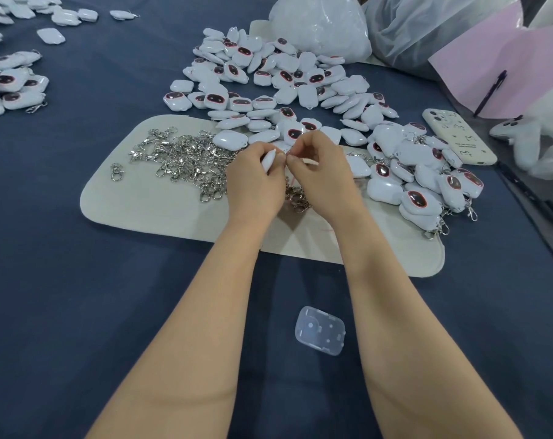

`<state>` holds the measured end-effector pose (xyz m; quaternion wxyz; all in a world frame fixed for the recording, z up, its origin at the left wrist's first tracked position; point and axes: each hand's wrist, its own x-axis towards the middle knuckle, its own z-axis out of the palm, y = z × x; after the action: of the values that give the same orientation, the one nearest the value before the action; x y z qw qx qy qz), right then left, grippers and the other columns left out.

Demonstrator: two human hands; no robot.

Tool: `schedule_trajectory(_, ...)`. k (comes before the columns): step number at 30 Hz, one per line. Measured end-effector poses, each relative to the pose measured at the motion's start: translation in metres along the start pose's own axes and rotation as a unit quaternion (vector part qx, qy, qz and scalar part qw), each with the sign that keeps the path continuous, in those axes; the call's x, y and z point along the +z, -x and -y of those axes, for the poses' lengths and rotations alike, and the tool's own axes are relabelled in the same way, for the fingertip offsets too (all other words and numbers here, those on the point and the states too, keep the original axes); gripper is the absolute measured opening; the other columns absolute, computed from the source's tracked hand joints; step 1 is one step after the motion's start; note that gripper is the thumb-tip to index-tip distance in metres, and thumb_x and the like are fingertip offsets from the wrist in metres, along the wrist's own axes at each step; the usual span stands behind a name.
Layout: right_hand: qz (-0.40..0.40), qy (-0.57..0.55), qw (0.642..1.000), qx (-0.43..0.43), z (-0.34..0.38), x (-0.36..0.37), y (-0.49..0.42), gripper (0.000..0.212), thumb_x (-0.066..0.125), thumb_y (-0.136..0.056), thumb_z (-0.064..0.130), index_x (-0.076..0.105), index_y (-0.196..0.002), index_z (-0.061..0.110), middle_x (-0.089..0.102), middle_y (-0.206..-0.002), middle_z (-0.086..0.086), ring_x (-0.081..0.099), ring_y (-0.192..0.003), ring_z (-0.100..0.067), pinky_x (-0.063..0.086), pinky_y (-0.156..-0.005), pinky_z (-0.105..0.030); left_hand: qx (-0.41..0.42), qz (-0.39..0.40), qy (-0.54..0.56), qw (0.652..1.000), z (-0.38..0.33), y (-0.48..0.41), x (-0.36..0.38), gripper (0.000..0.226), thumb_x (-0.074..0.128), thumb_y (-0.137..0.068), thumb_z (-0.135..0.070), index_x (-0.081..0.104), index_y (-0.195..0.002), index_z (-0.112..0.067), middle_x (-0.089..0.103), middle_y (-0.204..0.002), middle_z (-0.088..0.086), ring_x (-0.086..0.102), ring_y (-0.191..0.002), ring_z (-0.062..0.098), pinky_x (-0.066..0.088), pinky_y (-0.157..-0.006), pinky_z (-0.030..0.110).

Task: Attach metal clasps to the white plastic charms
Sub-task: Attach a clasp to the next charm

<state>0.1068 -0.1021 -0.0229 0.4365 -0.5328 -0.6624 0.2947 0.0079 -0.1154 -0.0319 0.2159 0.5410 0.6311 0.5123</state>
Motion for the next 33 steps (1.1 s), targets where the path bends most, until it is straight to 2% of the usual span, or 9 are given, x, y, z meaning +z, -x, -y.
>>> schedule_trajectory(2,0.001,0.002,1.0,-0.015,-0.0005,0.0015,0.0015,0.009,0.055,-0.088,0.005,0.051,-0.089,0.013,0.055,-0.08,0.007,0.053,-0.077,-0.011,0.046,-0.076,-0.028,-0.006,0.002,0.004,1.0,0.0003,0.0002,-0.0007,0.012,0.056,-0.092,-0.015,0.067,-0.093,-0.01,0.058,-0.079,-0.006,0.052,-0.074,0.013,0.031,-0.06,0.017)
schedule_trajectory(5,-0.003,0.02,0.999,-0.039,-0.0008,0.0019,0.0032,0.008,0.055,-0.089,0.006,0.051,-0.089,0.014,0.053,-0.072,0.013,0.049,-0.064,-0.001,0.036,-0.064,-0.012,-0.012,0.0,0.005,1.0,0.0002,0.0001,-0.0021,0.011,0.056,-0.091,-0.015,0.067,-0.091,-0.012,0.057,-0.076,-0.007,0.052,-0.073,0.013,0.031,-0.06,0.016)
schedule_trajectory(13,-0.02,0.03,0.999,-0.033,-0.0007,0.007,0.0043,0.006,0.056,-0.09,0.007,0.058,-0.095,0.007,0.059,-0.079,0.009,0.058,-0.074,-0.008,0.046,-0.073,-0.019,-0.001,-0.02,-0.02,1.0,0.0001,0.0009,-0.0022,0.012,0.055,-0.091,-0.013,0.066,-0.094,-0.009,0.057,-0.079,-0.004,0.048,-0.073,0.014,0.028,-0.06,0.015)
schedule_trajectory(19,-0.022,0.056,0.997,-0.055,-0.0025,0.0075,0.0031,0.004,0.05,-0.091,0.005,0.053,-0.094,0.006,0.054,-0.078,0.007,0.05,-0.069,-0.005,0.038,-0.064,-0.007,-0.012,-0.01,-0.004,1.0,-0.0014,0.0004,-0.0022,0.012,0.056,-0.091,-0.014,0.067,-0.091,-0.008,0.059,-0.078,-0.003,0.051,-0.072,0.015,0.031,-0.059,0.018)
schedule_trajectory(25,-0.027,0.089,0.993,-0.078,-0.0016,0.0078,0.0046,0.007,0.045,-0.094,0.003,0.051,-0.098,0.001,0.06,-0.092,-0.009,0.055,-0.082,-0.023,0.042,-0.075,-0.034,-0.072,0.051,0.087,0.992,-0.0023,-0.0041,-0.0047,0.012,0.061,-0.089,-0.017,0.065,-0.078,-0.015,0.056,-0.064,-0.007,0.049,-0.062,0.014,0.037,-0.059,0.024)
schedule_trajectory(27,-0.043,0.095,0.992,-0.072,-0.0025,0.0063,0.0047,0.008,0.045,-0.094,0.003,0.05,-0.099,0.001,0.057,-0.089,-0.007,0.053,-0.082,-0.022,0.041,-0.076,-0.035,-0.088,0.067,0.101,0.989,-0.0022,-0.0042,-0.005,0.01,0.065,-0.086,-0.024,0.062,-0.08,-0.017,0.059,-0.067,-0.005,0.053,-0.063,0.014,0.043,-0.062,0.026)
schedule_trajectory(29,-0.054,0.093,0.992,-0.061,-0.0038,0.0035,0.0042,0.008,0.044,-0.094,0.002,0.05,-0.099,0.001,0.055,-0.089,-0.007,0.055,-0.082,-0.026,0.042,-0.075,-0.035,-0.132,0.084,0.113,0.981,-0.003,-0.0039,-0.0043,0.031,0.07,-0.08,-0.036,0.053,-0.097,-0.015,0.063,-0.084,0.002,0.059,-0.072,0.019,0.05,-0.069,0.033)
schedule_trajectory(31,-0.054,0.095,0.993,-0.047,-0.0054,0.0012,0.0035,0.005,0.043,-0.095,0.003,0.047,-0.097,0.005,0.056,-0.089,-0.009,0.056,-0.082,-0.028,0.043,-0.073,-0.035,-0.182,0.104,0.147,0.967,-0.0036,-0.0041,-0.0041,0.046,0.069,-0.078,-0.038,0.042,-0.107,-0.014,0.059,-0.089,0.003,0.06,-0.07,0.016,0.053,-0.065,0.034)
schedule_trajectory(33,-0.056,0.099,0.993,-0.036,-0.0068,0.0001,0.0029,0.005,0.043,-0.095,0.005,0.044,-0.095,0.01,0.056,-0.088,-0.009,0.054,-0.08,-0.025,0.04,-0.07,-0.031,-0.191,0.119,0.196,0.955,-0.0054,-0.0041,-0.0051,0.034,0.061,-0.082,-0.029,0.038,-0.103,-0.016,0.055,-0.084,0.0,0.058,-0.063,0.011,0.056,-0.065,0.035)
